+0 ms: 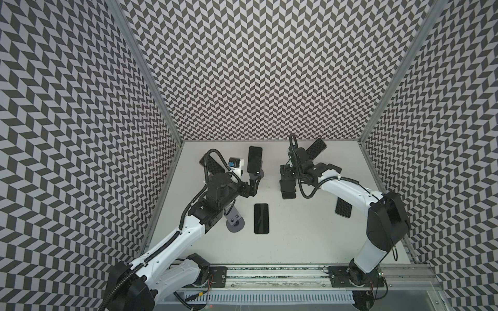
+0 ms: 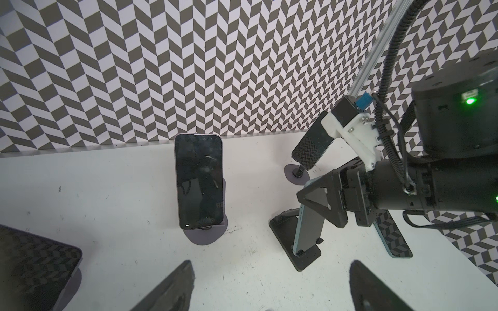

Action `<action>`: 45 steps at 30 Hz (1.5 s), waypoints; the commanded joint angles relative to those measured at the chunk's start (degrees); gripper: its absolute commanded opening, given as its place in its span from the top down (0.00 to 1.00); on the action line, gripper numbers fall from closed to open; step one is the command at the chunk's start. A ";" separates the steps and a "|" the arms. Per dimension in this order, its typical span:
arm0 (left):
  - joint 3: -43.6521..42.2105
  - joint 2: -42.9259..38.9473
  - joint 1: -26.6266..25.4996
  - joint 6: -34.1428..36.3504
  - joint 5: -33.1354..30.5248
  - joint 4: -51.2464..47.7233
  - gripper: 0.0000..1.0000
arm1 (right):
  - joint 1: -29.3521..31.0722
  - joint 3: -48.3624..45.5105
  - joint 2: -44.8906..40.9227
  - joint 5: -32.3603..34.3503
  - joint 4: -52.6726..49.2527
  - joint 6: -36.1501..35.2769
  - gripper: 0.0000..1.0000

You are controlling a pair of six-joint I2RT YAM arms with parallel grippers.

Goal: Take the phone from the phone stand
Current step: 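Lower the right gripper and close it on the teal-edged phone's top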

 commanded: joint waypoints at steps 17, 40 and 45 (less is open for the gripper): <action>1.67 -1.76 0.37 -0.92 -0.23 0.38 0.10 | -0.43 0.28 -3.99 -3.20 3.30 -3.16 0.39; 1.93 -1.01 0.37 -1.80 1.08 0.63 0.11 | -0.87 -1.47 -6.41 -4.92 3.85 -4.40 0.44; 2.16 -0.71 0.37 -1.63 1.27 0.90 0.12 | -0.86 -1.40 -6.84 -5.36 3.34 -4.55 0.44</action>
